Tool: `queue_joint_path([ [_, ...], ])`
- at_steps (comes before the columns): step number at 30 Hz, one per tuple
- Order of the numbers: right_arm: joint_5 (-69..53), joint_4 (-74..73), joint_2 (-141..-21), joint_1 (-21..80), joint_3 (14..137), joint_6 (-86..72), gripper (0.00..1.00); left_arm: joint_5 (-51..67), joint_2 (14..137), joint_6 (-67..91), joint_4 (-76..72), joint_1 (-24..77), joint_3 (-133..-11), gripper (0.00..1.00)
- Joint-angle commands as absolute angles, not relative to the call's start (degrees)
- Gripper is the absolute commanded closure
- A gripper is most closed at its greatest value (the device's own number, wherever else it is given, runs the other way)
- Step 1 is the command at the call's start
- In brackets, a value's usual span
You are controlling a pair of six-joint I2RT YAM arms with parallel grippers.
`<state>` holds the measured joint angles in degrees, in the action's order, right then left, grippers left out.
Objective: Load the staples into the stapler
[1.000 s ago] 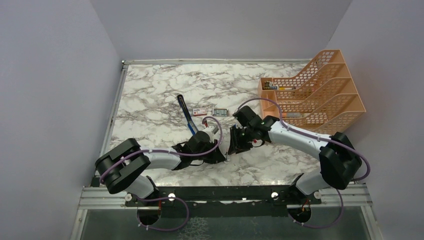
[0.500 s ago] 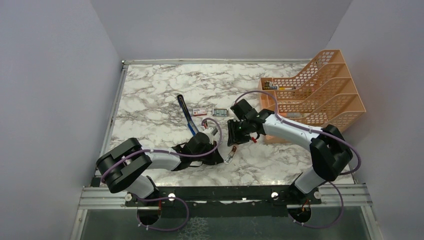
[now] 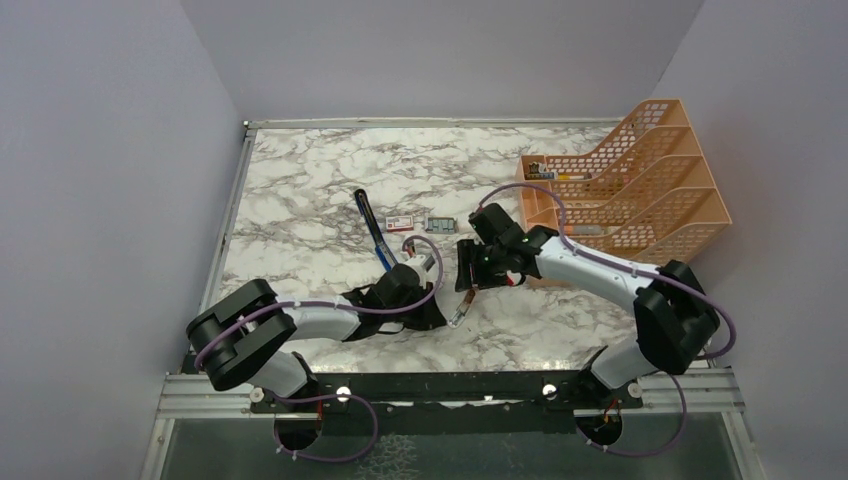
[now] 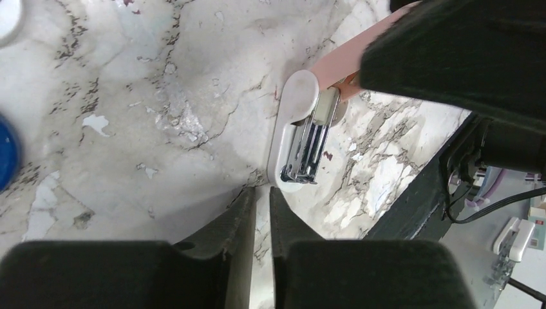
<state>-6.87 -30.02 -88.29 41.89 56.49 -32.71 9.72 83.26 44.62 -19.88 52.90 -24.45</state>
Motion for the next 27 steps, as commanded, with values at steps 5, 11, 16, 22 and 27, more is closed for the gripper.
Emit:
queue_joint_path([
  [5,7.8,-28.76,-74.68,41.46,51.26,-41.62,0.41,5.5,78.01,37.42,-7.48,53.16,-29.48,0.64],
  [11,10.94,-29.62,-67.7,37.93,46.59,-47.51,0.41,4.33,76.71,30.1,-6.49,55.37,-34.22,0.35],
  [16,7.26,-28.08,-62.97,33.89,41.42,-50.17,0.4,3.49,81.61,23.82,-4.43,57.6,-39.37,0.22],
  [22,3.12,-26.52,-60.22,31.32,38.01,-50.62,0.4,0.97,89.42,20.3,1.93,59.01,-47.74,0.27],
  [27,1.67,-25.76,-60.21,30.56,37.16,-49.86,0.4,0.44,92.87,19.95,2.53,59.78,-49.74,0.3],
])
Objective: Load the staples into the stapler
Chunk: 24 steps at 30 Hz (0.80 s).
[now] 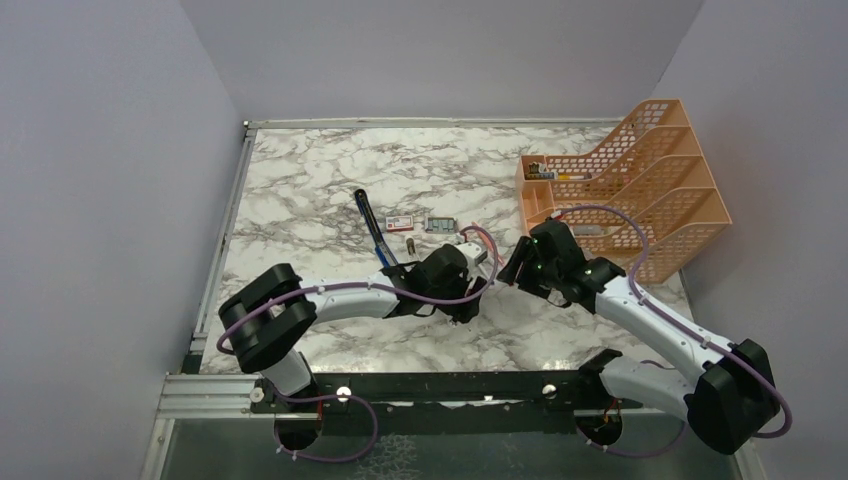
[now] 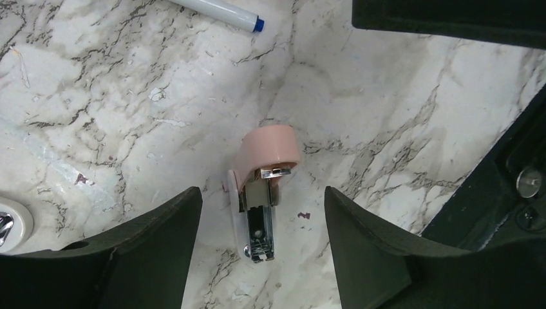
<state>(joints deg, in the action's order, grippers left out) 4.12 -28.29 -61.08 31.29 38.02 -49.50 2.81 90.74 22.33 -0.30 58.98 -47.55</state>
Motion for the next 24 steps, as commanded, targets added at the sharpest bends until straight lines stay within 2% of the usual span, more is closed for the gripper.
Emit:
queue_joint_path([
  [1,1.36,-25.49,-60.17,30.46,36.91,-49.77,0.4,0.42,93.47,19.95,2.55,59.91,-50.05,0.32],
  [7,0.44,-24.76,-60.33,29.54,36.17,-49.07,0.4,-1.09,96.56,20.77,3.04,61.46,-51.79,0.43],
  [17,-1.45,-23.99,-59.64,28.57,34.82,-48.7,0.41,-13.15,99.75,26.62,7.81,63.19,-54.18,0.75],
  [24,-1.66,-24.01,-59.02,28.4,34.3,-48.44,0.41,-20.32,98.09,36.4,15.39,63.28,-52.86,0.77],
])
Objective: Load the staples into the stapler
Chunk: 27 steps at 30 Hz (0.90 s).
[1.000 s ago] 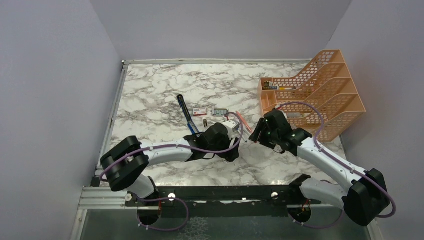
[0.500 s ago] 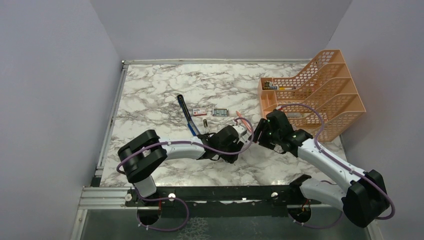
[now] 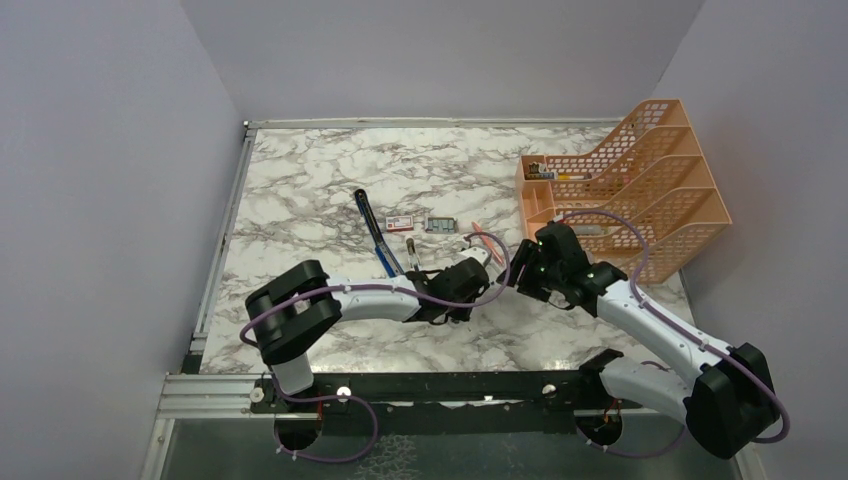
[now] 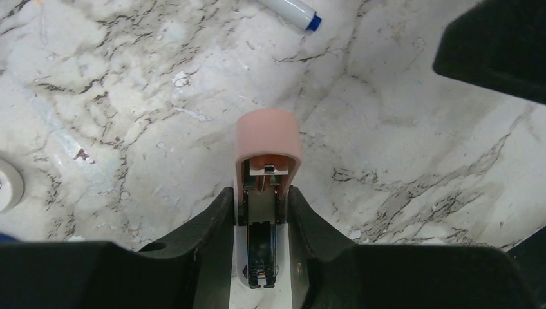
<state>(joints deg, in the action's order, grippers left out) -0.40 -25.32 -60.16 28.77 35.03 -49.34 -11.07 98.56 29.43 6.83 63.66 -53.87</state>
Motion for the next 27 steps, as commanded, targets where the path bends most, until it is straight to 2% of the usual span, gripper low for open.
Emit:
queue_joint_path([
  [1,-1.75,-23.93,-59.02,28.39,34.28,-48.43,0.41,-20.98,97.34,37.9,16.56,63.27,-51.96,0.77],
  [17,-3.87,-22.08,-60.88,28.34,34.01,-47.82,0.41,-29.91,81.4,58.75,31.42,60.91,-37.9,0.77],
  [27,-4.34,-21.93,-61.32,28.3,34.41,-46.76,0.41,-30.47,70.28,57.23,31.96,46.68,-32.22,0.77],
])
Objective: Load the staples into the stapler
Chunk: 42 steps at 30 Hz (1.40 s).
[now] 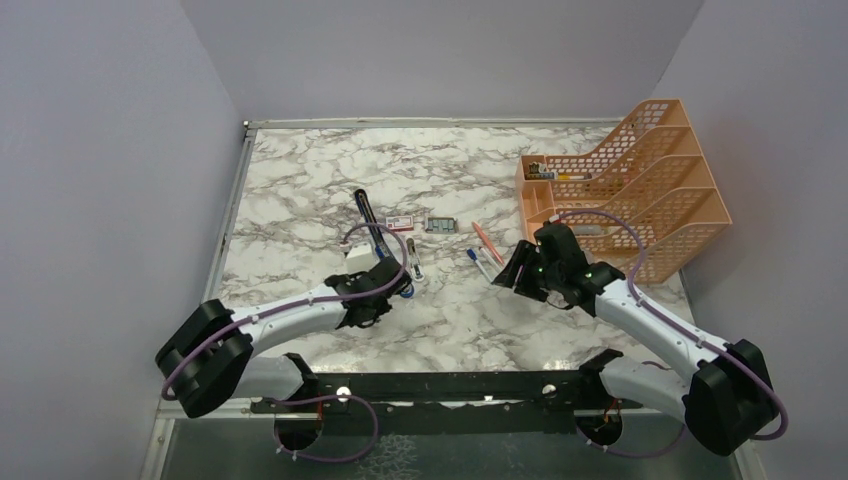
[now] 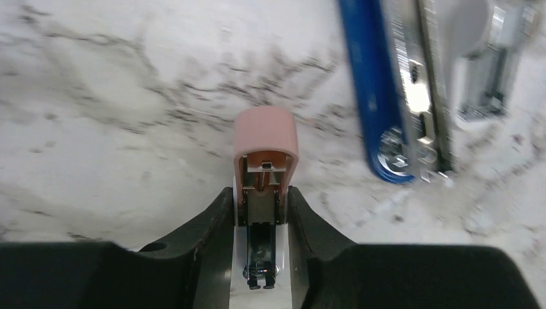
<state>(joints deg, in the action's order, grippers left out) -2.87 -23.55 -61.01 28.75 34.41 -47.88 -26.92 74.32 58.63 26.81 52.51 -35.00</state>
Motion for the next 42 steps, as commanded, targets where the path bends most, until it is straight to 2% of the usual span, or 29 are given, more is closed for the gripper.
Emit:
queue_joint_path([
  [1,-4.43,-21.71,-61.34,28.3,34.35,-46.76,0.41,-30.76,69.44,56.19,31.36,45.16,-31.92,0.77],
  [9,-4.84,-21.54,-62.32,28.3,34.84,-46.25,0.41,-27.8,69.99,49.2,20.61,35.61,-30.67,0.77],
  [15,-4.75,-21.66,-62.49,28.3,34.97,-46.06,0.41,-25.78,73.88,48.4,14.88,34.28,-31.83,0.76],
  [24,-4.47,-21.84,-63.15,28.32,35.4,-45.88,0.41,-24.38,75.56,48.64,14.41,34.28,-31.77,0.64],
  [33,-4.72,-21.84,-62.0,28.3,35.27,-45.68,0.41,-25.25,71.71,49.63,18.51,34.28,-32.39,0.37],
  [42,-4.32,-23.23,-60.46,28.3,36.55,-44.87,0.41,-28.44,64.51,48.8,24.69,34.28,-35.92,0.17],
])
